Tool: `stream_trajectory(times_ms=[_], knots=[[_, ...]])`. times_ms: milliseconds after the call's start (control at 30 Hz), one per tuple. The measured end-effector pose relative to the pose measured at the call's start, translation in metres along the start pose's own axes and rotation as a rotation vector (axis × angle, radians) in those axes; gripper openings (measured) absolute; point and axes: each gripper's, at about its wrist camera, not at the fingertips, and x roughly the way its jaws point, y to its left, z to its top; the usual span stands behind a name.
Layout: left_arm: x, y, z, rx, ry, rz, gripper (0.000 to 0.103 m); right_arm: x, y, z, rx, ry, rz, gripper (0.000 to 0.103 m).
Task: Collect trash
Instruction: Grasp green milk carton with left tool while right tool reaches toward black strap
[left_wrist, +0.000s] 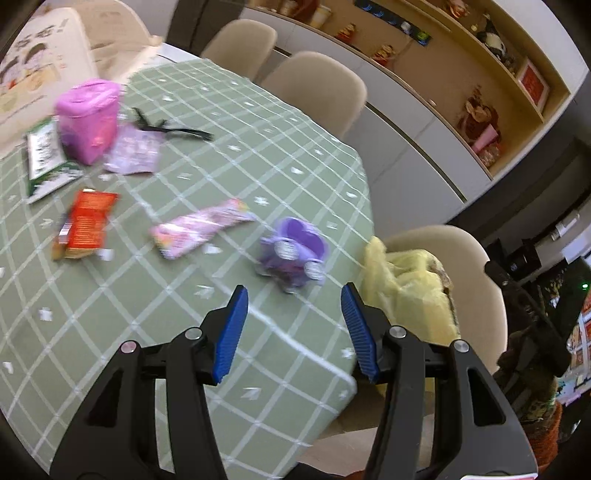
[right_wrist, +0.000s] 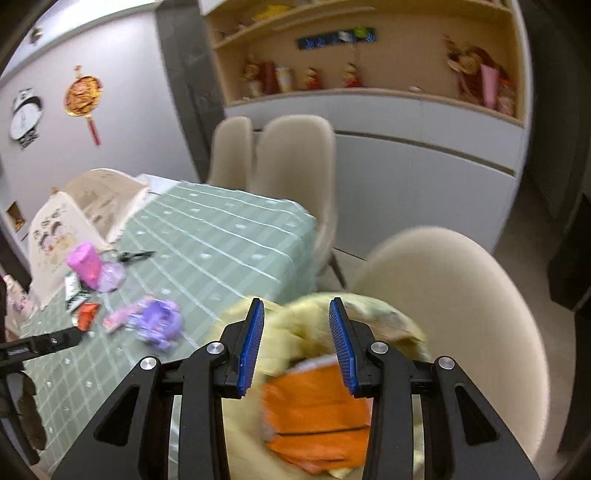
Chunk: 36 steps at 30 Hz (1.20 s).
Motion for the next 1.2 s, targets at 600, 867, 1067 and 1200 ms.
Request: stream_trajectory(times_ms=[600,867,1067,1200], knots=[[-0.101,0.149,-0.007,-0.169,-0.186,0.202,0.056,0.049,0.18,0.011,-0.186,0.011,0.339,0.038],[-0.093,0.187,0.015,-0.188,-0.195,0.205,0.056,0.07,0.221,0.002,-0.264,0.068,0.37,0.038],[-0.069,0.22,0.054,-0.224,-0.185,0.201,0.056,0.092,0.231,0.003,-0.288,0.107,0.354,0.038],[-0.055,0.261,0.091,-0.29,-0.215,0.23,0.056,0.11,0.231,0.01,-0.278,0.125,0.331,0.038]])
